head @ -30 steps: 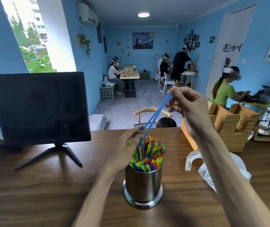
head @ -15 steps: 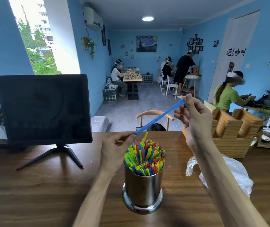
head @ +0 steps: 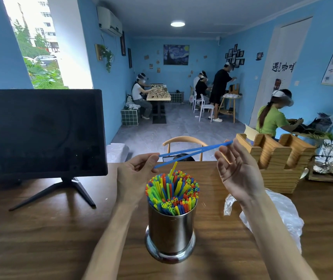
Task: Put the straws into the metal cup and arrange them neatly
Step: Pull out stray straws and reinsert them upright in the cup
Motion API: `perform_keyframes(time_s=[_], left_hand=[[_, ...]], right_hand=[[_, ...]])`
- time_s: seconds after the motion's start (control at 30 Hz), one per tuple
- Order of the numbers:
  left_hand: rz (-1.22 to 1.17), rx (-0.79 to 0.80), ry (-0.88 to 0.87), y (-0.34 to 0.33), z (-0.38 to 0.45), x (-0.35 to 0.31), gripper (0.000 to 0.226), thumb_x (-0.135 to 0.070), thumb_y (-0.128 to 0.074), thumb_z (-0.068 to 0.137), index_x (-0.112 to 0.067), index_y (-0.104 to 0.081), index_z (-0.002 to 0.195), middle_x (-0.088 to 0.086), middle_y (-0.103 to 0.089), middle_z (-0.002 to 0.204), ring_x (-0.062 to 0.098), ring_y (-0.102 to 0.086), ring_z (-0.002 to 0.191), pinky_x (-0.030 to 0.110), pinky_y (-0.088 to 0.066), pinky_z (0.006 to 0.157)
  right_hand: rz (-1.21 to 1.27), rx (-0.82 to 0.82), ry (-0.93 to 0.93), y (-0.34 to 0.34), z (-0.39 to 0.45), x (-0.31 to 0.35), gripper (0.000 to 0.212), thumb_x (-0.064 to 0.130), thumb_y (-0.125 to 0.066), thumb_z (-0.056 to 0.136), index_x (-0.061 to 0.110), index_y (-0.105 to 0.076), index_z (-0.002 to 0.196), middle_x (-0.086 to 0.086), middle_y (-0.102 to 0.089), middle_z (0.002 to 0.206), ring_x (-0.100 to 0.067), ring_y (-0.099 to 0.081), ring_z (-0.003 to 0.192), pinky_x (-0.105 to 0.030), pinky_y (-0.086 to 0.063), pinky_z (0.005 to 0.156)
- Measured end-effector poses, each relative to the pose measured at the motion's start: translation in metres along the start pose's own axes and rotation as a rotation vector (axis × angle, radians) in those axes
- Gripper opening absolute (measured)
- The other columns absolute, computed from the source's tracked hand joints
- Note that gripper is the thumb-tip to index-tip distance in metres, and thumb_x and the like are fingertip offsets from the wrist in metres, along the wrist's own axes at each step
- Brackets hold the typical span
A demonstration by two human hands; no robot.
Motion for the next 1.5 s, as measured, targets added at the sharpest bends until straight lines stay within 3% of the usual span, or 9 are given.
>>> perform_keyframes(time_s=[0.2, 0.3, 0.4, 0.5, 0.7, 0.8, 0.97, 1.2, 1.5], left_hand=[[0.012, -0.039, 0.094, 0.002, -0.004, 0.011, 0.012, -0.023, -0.070, 0.094, -0.016, -0.076, 0.101, -0.004, -0.066, 0.060, 0.004, -0.056, 0.051, 0.018, -0.047, 0.048], [-0.100, -0.093, 0.203, 0.009, -0.002, 0.013, 0.017, -0.026, -0.072, 0.091, -0.011, -0.075, 0.098, -0.004, -0.059, 0.055, 0.003, -0.039, 0.039, 0.015, -0.030, 0.037], [-0.212, -0.140, 0.247, 0.016, 0.005, 0.010, 0.023, -0.032, -0.073, 0.087, -0.009, -0.074, 0.090, -0.001, -0.056, 0.057, 0.003, -0.027, 0.037, 0.014, -0.018, 0.034], [-0.229, -0.216, 0.253, 0.023, 0.012, 0.007, 0.019, -0.030, -0.072, 0.092, -0.012, -0.073, 0.086, 0.000, -0.053, 0.061, 0.003, -0.029, 0.040, 0.015, -0.017, 0.035], [-0.241, -0.344, 0.225, 0.025, 0.025, -0.008, 0.025, -0.030, -0.078, 0.088, -0.008, -0.075, 0.100, -0.007, -0.063, 0.058, 0.003, -0.040, 0.043, 0.015, -0.026, 0.037], [-0.172, -0.337, 0.126, 0.021, 0.029, -0.025, 0.024, -0.026, -0.077, 0.089, -0.011, -0.077, 0.107, -0.004, -0.067, 0.070, 0.000, -0.049, 0.046, 0.015, -0.033, 0.038], [-0.109, -0.238, -0.054, 0.011, 0.036, -0.051, 0.027, -0.020, -0.078, 0.089, -0.019, -0.073, 0.116, 0.005, -0.079, 0.087, 0.013, -0.075, 0.073, 0.024, -0.056, 0.055], [-0.107, -0.134, -0.204, -0.011, 0.031, -0.069, 0.029, -0.011, -0.078, 0.088, -0.003, -0.071, 0.115, 0.001, -0.079, 0.082, 0.023, -0.077, 0.072, 0.023, -0.056, 0.055], [-0.220, -0.144, -0.242, -0.003, 0.032, -0.082, 0.023, -0.006, -0.078, 0.087, -0.005, -0.070, 0.108, 0.008, -0.078, 0.082, 0.023, -0.076, 0.070, 0.027, -0.058, 0.057]], right_hand=[[-0.151, -0.023, 0.048, 0.009, 0.006, -0.013, 0.013, 0.019, -0.058, 0.099, 0.010, -0.066, 0.093, -0.005, -0.072, 0.077, -0.018, -0.075, 0.069, -0.019, -0.059, 0.057], [-0.154, -0.008, -0.034, 0.015, 0.008, -0.018, 0.012, 0.019, -0.060, 0.096, 0.010, -0.067, 0.092, -0.006, -0.074, 0.078, -0.020, -0.076, 0.072, -0.020, -0.059, 0.055], [-0.110, 0.102, -0.189, 0.018, 0.005, -0.023, 0.015, 0.021, -0.082, 0.076, 0.011, -0.075, 0.086, -0.009, -0.075, 0.082, -0.021, -0.076, 0.070, -0.021, -0.058, 0.049], [-0.273, 0.248, -0.253, 0.022, 0.004, -0.027, 0.048, 0.026, -0.103, 0.045, 0.013, -0.079, 0.084, -0.013, -0.074, 0.086, -0.021, -0.075, 0.066, -0.020, -0.056, 0.047], [-0.704, 0.476, -0.228, 0.011, 0.001, -0.035, 0.013, 0.010, -0.080, 0.078, 0.010, -0.076, 0.090, -0.023, -0.073, 0.094, -0.022, -0.072, 0.066, -0.023, -0.055, 0.051], [-0.882, 0.558, -0.135, 0.000, -0.004, -0.038, 0.012, 0.000, -0.073, 0.086, 0.000, -0.069, 0.097, -0.020, -0.074, 0.095, -0.019, -0.062, 0.062, -0.023, -0.046, 0.050], [-1.139, 0.581, 0.078, -0.012, -0.002, -0.043, 0.025, 0.011, -0.083, 0.083, 0.012, -0.063, 0.098, -0.007, -0.076, 0.083, -0.012, -0.066, 0.075, -0.024, -0.045, 0.063], [-1.413, 0.527, 0.189, -0.013, -0.001, -0.052, 0.024, 0.025, -0.089, 0.077, 0.028, -0.076, 0.097, 0.007, -0.076, 0.084, 0.000, -0.065, 0.071, -0.016, -0.043, 0.064], [-1.180, 0.320, 0.186, -0.009, 0.001, -0.051, 0.019, 0.026, -0.083, 0.083, 0.030, -0.081, 0.101, 0.007, -0.076, 0.092, -0.003, -0.067, 0.081, -0.030, -0.051, 0.073]])
Point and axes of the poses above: each hand's wrist, its own z-axis towards the middle knuckle, its own y-axis out of the back of the hand, x = y × z, the point moved 4 cm from there along z, towards the middle knuckle
